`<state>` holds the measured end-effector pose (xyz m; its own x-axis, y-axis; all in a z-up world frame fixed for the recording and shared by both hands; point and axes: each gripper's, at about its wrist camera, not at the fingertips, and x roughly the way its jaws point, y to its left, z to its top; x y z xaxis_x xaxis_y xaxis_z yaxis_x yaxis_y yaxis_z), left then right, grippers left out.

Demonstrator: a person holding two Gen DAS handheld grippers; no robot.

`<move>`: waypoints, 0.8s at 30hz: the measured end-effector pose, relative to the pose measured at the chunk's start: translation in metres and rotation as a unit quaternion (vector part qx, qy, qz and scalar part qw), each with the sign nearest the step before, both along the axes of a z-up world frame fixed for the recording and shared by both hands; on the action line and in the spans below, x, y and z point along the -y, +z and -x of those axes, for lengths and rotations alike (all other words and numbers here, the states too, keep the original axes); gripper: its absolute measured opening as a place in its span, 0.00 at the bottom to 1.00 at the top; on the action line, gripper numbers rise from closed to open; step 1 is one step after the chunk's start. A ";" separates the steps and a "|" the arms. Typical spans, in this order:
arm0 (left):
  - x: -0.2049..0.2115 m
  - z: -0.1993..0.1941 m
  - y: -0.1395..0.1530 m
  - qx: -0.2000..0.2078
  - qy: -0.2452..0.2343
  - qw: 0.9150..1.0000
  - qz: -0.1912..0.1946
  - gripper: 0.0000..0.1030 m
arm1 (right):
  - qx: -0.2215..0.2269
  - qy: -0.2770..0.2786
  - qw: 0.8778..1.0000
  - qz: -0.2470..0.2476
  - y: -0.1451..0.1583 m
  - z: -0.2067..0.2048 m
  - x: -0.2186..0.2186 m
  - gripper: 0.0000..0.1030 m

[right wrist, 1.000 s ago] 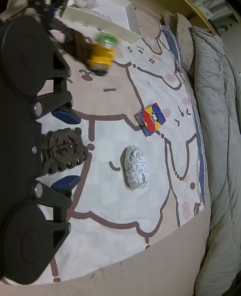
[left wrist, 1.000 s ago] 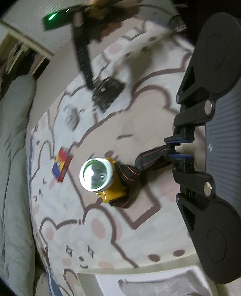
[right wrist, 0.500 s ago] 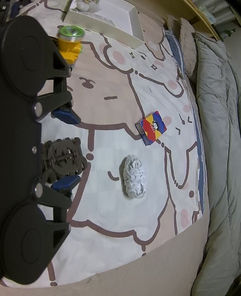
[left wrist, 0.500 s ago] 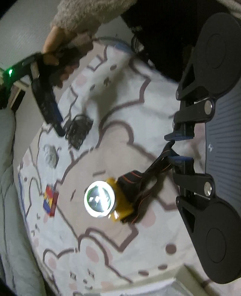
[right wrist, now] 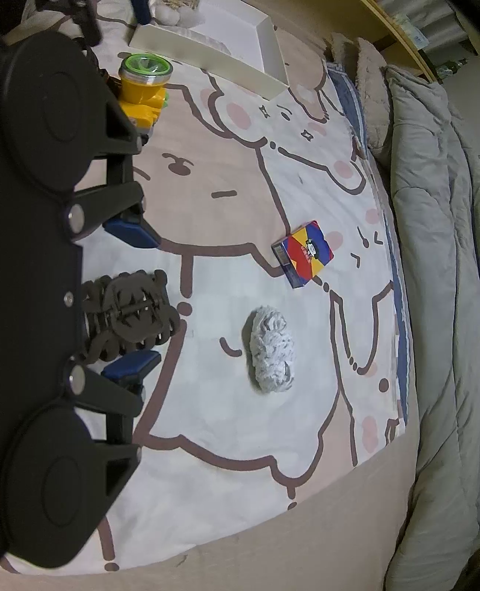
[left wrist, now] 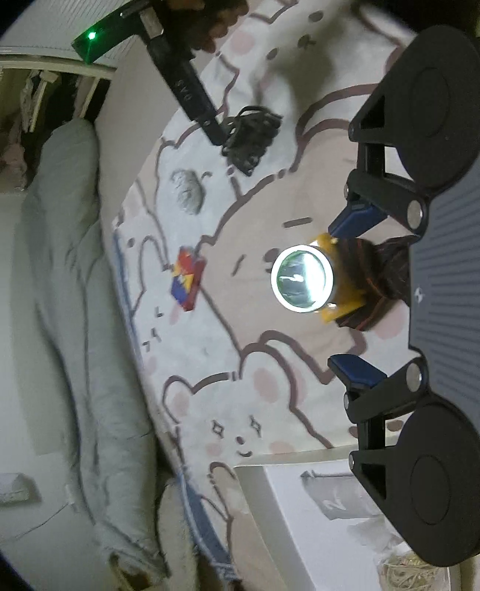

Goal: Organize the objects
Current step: 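Lift the yellow headlamp with the left tool while the right tool lifts the claw clip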

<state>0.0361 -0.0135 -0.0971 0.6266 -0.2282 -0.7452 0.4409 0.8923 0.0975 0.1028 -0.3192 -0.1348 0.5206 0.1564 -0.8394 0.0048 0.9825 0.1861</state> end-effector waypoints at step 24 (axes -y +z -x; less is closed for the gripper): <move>0.046 -0.011 -0.065 0.123 0.070 0.990 -0.007 0.43 | 0.024 0.043 0.999 0.011 -0.011 0.015 0.001 0.62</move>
<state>0.0470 -0.0592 -0.1622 0.8138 -0.1158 -0.5695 0.2736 0.9409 0.1996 0.0880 -0.3200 -0.1456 0.5451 0.1844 -0.8178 -0.0883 0.9827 0.1627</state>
